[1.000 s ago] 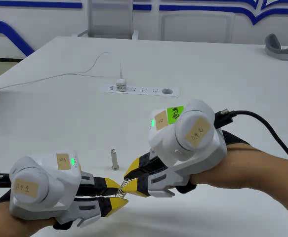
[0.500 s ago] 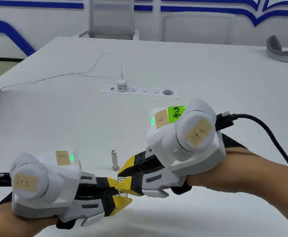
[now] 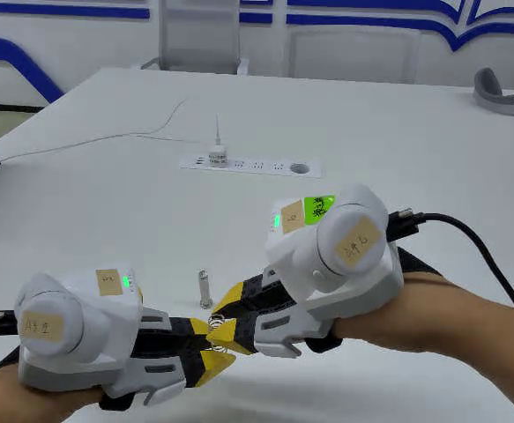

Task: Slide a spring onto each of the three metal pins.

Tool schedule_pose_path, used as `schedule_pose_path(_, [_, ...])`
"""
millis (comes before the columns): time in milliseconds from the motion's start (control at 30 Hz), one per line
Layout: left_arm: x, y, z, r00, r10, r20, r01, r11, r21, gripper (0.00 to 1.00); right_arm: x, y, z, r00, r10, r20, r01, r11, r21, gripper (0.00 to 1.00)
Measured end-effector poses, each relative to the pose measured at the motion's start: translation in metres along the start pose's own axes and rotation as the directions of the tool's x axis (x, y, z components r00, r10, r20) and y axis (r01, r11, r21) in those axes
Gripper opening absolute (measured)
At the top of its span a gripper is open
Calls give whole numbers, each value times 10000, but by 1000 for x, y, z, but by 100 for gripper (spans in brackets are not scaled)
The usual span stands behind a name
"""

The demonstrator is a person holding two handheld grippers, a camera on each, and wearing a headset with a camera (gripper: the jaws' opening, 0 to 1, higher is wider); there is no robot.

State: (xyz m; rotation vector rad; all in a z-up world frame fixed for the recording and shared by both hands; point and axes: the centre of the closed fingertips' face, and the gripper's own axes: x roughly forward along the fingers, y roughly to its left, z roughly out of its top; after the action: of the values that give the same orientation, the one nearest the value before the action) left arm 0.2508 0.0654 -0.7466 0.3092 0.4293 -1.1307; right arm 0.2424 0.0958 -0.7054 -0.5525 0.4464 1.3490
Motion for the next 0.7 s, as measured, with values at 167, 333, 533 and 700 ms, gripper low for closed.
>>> schedule_pose_path(167, [-1,3,2,9998,150,87,-151,9998,136,11,1,-1,3,9999,-44,101,43,9999,110,12])
schedule_pose_path(333, [-5,8,4,9991,355,229,-358,9993,119,12,1,-4,6,9997,-115,200,112,9998,167,12])
schedule_pose_path(533, [-12,15,3,9974,587,407,-578,9981,-232,19,0,-8,10,9994,-212,274,206,9996,212,12])
schedule_pose_path(700, [-20,21,1,9950,831,551,-802,9953,-538,25,0,-12,13,9990,-291,353,281,9992,277,12])
